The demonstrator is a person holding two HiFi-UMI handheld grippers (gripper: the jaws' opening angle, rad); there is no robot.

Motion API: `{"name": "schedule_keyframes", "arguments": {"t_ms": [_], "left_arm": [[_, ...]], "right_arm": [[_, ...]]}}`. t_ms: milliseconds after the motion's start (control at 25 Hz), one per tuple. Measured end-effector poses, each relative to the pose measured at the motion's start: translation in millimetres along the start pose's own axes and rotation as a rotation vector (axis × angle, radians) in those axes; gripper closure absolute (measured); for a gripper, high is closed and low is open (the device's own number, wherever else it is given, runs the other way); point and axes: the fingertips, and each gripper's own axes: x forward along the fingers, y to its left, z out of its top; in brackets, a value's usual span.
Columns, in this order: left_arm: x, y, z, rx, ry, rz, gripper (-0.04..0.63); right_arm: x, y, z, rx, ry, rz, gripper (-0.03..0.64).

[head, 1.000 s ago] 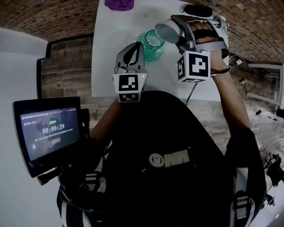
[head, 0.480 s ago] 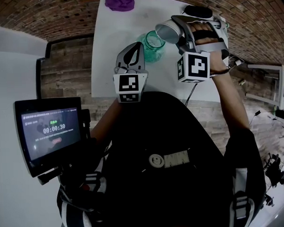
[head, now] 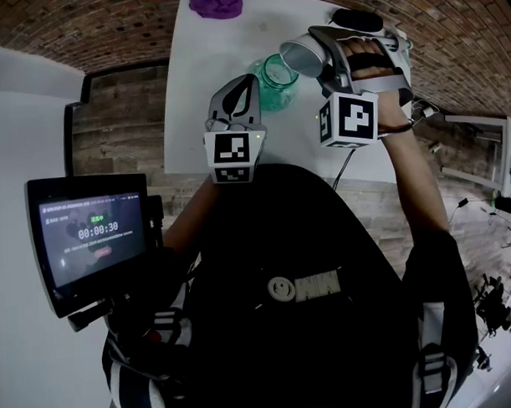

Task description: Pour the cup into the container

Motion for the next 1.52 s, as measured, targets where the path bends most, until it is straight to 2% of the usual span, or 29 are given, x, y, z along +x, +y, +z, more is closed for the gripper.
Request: {"name": "schedule_keyframes", "arguments": {"t_ms": [1520], "left_arm": [[0.4,-3.4,1.0,-0.005,0.006,-0.009,0.595]], "right_arm": [[0.5,1.6,0.8,-0.036,0.009,0.001,0.339]]}}
